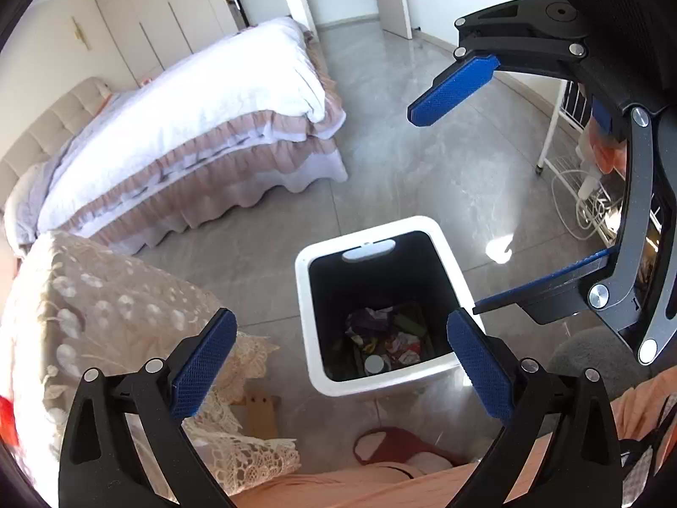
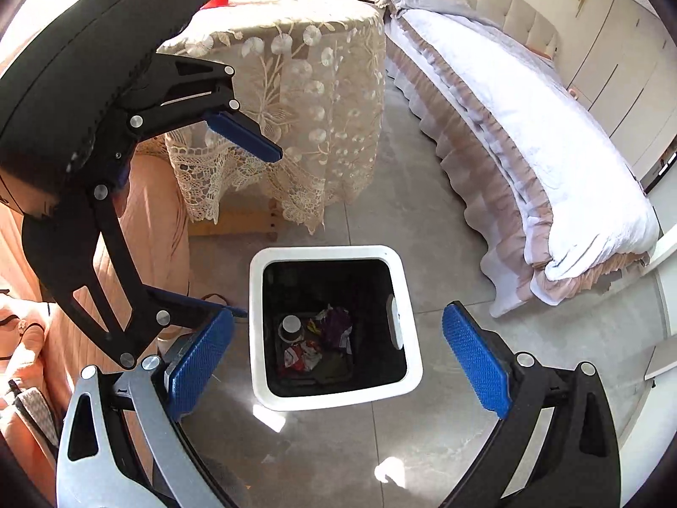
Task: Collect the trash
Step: 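Move both open grippers back from the bin to the table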
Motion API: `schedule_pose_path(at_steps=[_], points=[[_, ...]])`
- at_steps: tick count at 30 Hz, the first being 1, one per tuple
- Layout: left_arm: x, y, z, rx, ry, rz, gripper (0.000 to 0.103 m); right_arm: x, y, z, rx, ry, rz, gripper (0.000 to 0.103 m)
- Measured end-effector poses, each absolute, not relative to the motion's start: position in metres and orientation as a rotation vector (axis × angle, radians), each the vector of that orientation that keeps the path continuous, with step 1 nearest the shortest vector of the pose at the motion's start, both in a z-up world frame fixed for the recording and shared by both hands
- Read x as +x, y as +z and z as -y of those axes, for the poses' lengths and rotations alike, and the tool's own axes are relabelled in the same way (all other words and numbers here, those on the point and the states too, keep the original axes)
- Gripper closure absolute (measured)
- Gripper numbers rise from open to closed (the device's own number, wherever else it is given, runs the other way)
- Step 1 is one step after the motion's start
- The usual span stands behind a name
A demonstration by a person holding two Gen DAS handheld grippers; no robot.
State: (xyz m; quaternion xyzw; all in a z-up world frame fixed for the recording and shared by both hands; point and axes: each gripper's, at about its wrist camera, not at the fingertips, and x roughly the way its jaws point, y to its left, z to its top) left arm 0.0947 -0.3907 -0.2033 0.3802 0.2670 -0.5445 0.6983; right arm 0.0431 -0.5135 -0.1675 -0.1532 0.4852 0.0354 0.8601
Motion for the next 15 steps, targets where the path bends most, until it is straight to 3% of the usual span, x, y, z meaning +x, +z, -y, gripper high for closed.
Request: schedule_pose_path(at_steps=[15], points=[[0.121,-0.126,0.306,0.606,-0.936,-0.502,0.005,0.061,-0.114,0.451,-0.359,0.157,-0.814,0.005]])
